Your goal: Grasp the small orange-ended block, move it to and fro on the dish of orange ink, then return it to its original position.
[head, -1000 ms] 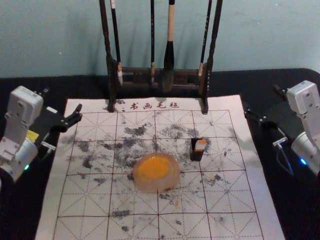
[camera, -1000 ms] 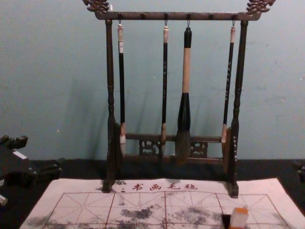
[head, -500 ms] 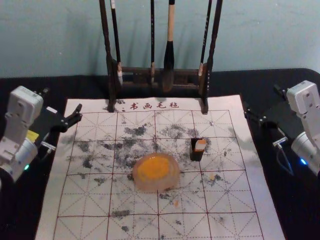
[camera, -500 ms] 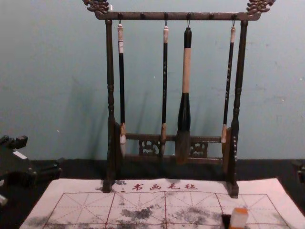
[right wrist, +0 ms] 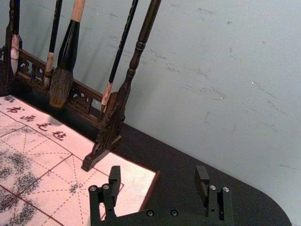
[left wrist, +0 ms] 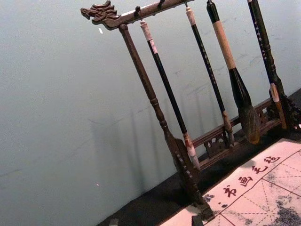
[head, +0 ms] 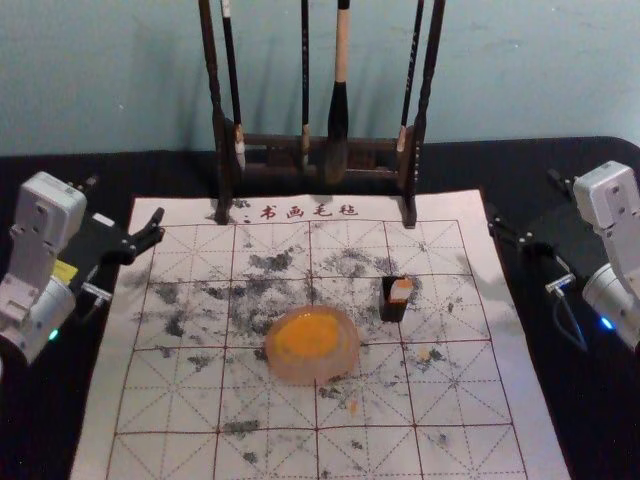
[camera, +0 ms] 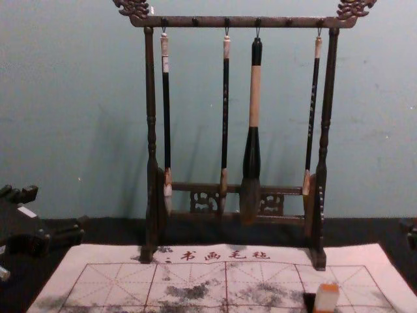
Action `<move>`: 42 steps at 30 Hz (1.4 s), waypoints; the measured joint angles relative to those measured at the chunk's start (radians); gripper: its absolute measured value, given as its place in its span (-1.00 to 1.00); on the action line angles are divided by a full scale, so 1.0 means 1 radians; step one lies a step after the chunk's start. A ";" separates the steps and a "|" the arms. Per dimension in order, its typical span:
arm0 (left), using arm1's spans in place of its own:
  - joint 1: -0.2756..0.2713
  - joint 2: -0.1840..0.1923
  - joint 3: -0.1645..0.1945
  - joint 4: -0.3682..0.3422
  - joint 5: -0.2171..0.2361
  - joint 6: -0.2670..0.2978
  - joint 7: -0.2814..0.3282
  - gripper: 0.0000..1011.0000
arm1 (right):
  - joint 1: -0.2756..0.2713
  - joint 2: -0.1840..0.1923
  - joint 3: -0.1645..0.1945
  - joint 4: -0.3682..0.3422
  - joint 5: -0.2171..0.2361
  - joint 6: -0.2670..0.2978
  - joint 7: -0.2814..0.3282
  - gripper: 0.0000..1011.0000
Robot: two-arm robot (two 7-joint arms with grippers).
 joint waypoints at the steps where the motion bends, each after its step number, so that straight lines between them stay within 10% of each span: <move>1: 0.000 0.000 0.000 0.000 0.000 0.000 0.000 0.98 | 0.000 0.000 0.000 0.000 0.000 0.000 0.000 0.98; 18: 0.000 0.000 0.000 0.000 0.000 0.000 0.000 0.98 | -0.024 0.044 0.012 -0.048 0.044 -0.017 0.190 0.98; 30: 0.000 0.000 0.000 0.000 0.000 0.000 0.000 0.98 | -0.028 0.121 -0.001 -0.096 0.158 -0.090 0.546 0.98; 42: 0.000 0.000 0.000 0.000 0.000 0.000 0.000 0.98 | 0.080 0.087 -0.061 0.031 0.157 -0.177 0.810 0.98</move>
